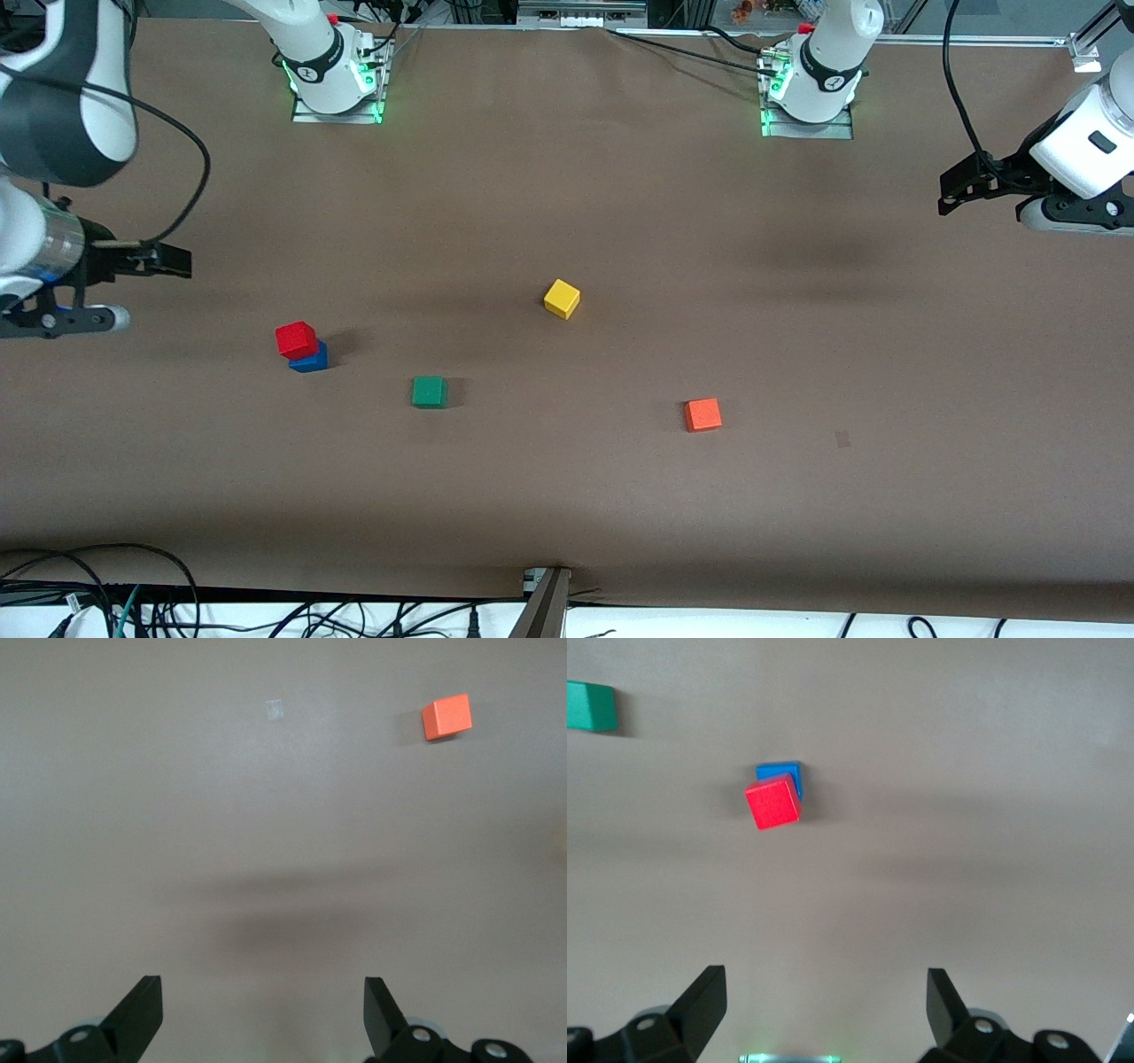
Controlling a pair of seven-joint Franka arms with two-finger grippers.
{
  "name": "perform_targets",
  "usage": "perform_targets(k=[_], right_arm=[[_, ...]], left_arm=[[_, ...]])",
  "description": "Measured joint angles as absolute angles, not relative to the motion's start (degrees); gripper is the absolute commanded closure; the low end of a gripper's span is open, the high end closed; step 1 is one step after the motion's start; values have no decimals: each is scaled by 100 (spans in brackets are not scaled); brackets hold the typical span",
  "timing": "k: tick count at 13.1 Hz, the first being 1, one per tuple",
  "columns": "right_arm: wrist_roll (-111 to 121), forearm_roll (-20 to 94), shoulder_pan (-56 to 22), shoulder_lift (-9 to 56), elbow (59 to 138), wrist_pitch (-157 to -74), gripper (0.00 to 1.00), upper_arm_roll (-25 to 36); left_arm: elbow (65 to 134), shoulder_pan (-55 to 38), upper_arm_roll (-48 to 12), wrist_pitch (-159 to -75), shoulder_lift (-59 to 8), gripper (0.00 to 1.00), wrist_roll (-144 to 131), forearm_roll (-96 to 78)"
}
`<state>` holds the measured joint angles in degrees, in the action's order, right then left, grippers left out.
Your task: Pass red block to right arm, stack on blue
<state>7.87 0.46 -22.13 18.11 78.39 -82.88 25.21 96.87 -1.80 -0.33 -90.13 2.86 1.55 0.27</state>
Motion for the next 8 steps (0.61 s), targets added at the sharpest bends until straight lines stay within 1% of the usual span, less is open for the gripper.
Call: perform_targets(k=[3,5,8], right_arm=[[666,46,-2117,1685,7544,-7979,0,2452],[337,45,-1642,1466,7602,-7922,0,1931],[50,43,-1021,1032,7954,-7909,0,1187]], left_arm=[[9683,-185,-44,-9013,281,0,155,27],[9681,-184,-44,-9013,280,0,155,27],[9680,-185,-45,-9013,278,0,155,27]])
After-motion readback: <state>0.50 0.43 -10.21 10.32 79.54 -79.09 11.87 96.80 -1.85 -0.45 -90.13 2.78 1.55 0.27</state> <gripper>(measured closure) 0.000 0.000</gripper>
